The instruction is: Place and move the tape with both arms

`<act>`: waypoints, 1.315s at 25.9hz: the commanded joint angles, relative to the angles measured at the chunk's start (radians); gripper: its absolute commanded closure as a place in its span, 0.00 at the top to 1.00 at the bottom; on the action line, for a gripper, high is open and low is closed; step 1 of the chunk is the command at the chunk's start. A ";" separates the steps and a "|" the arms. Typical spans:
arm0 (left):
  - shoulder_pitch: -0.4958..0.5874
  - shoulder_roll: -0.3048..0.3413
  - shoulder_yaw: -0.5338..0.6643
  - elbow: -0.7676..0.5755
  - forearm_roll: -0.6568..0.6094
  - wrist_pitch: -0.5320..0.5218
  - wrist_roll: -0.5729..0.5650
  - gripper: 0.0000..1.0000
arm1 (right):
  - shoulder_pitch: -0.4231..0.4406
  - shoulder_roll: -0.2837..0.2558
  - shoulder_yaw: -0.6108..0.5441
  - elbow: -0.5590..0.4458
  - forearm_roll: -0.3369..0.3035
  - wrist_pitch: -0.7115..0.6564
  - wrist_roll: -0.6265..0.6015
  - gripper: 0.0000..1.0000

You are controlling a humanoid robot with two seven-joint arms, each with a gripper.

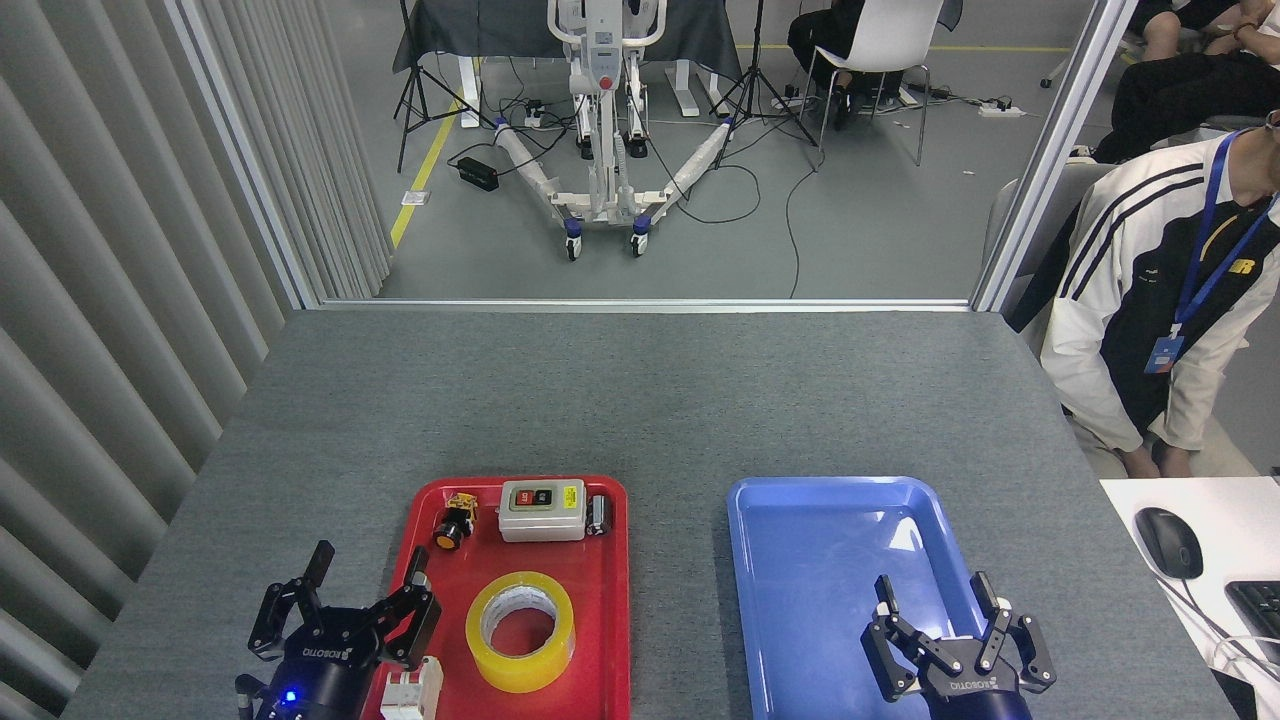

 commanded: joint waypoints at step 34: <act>-0.038 0.018 -0.042 -0.077 0.091 -0.011 -0.299 1.00 | 0.000 0.003 -0.001 0.009 0.027 -0.001 -0.002 1.00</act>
